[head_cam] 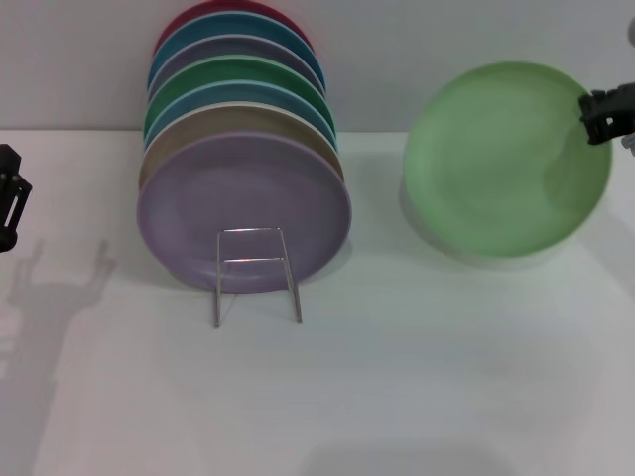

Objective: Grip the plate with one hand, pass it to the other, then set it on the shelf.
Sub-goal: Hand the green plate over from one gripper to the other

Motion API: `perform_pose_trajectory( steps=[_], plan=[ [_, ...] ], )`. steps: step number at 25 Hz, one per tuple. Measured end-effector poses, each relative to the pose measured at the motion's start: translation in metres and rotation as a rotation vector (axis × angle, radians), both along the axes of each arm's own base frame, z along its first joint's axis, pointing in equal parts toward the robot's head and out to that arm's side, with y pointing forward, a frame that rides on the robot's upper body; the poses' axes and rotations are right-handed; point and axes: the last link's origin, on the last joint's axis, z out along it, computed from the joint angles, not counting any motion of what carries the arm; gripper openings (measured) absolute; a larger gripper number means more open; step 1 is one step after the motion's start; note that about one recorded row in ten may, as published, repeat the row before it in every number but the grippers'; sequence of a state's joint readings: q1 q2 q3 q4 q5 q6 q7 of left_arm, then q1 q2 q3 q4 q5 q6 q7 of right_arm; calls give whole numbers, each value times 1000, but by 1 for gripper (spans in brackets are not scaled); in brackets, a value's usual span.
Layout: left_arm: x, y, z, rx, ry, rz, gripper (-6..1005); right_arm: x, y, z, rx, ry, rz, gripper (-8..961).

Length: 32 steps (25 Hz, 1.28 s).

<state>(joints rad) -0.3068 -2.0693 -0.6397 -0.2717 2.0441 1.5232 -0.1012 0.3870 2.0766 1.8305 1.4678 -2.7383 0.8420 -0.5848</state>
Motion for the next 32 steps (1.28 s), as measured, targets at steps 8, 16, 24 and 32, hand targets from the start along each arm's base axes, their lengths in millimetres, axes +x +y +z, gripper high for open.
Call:
perform_pose_trajectory(
  steps=[8,16,24,32],
  plan=[
    [0,0,0,-3,2,-3,830,-6,1,-15,71,-88,134,20],
    [-1,0,-1,-7,7,0,829,-1,-12,-32,193,-99,275,19],
    [-3,-6,0,4,2,3,830,19,-29,-50,311,-70,359,19],
    [-4,-10,-1,0,1,6,829,43,-46,-61,455,44,421,20]
  ],
)
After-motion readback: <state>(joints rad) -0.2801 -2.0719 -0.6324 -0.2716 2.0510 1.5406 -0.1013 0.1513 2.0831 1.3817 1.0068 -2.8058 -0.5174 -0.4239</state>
